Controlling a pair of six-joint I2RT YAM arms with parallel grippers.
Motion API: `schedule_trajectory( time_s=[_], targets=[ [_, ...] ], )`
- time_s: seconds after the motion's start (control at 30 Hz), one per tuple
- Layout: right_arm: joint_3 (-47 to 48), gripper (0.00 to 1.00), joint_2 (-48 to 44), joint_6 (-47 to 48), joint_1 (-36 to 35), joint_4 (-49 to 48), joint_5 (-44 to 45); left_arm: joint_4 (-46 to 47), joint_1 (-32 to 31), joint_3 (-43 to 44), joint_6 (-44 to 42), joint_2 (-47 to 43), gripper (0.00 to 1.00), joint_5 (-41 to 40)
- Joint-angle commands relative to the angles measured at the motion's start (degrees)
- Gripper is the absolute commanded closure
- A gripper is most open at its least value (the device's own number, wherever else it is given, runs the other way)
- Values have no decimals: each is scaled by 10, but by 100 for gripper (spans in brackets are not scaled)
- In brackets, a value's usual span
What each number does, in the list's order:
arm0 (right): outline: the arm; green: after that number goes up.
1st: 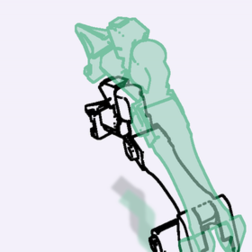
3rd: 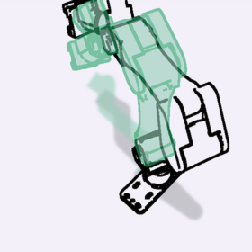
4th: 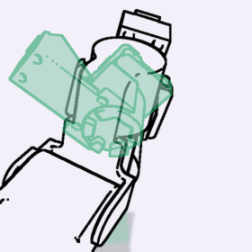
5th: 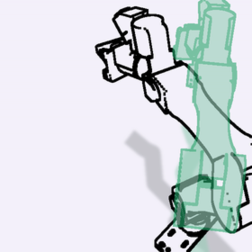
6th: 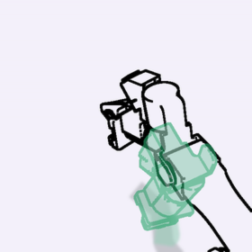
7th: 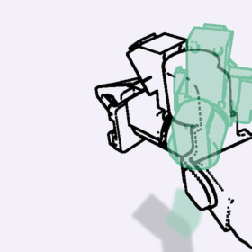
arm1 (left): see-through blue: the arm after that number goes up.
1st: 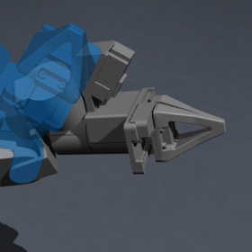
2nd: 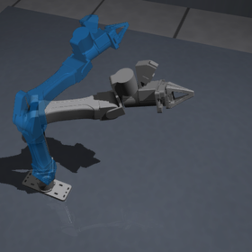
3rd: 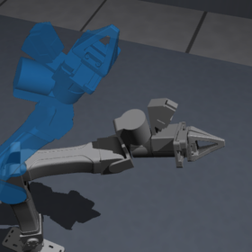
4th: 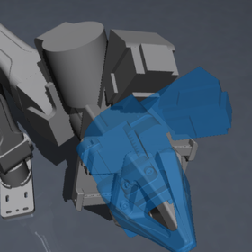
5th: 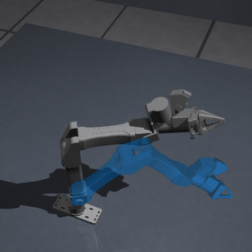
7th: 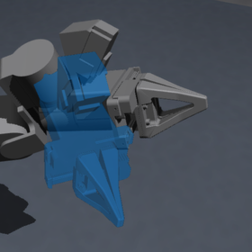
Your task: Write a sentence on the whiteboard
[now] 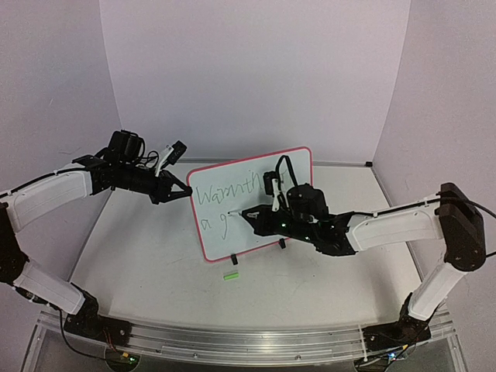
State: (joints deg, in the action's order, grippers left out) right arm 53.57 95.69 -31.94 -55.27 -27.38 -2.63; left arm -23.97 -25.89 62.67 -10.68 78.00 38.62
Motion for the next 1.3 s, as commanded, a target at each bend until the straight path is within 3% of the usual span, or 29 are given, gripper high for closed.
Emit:
schedule_trajectory(
  time_s=[0.0, 0.93, 1.27],
  targets=[
    [10, 100, 15, 0, 5, -6, 11, -56, -19, -4, -21, 18, 100, -18],
    [-37, 100, -26, -9, 5, -1, 53, -55, -19, -3, -21, 21, 100, -17],
    [-48, 100, -72, 31, 6, 7, -7, -55, -21, -4, -21, 22, 100, -19]
  ],
)
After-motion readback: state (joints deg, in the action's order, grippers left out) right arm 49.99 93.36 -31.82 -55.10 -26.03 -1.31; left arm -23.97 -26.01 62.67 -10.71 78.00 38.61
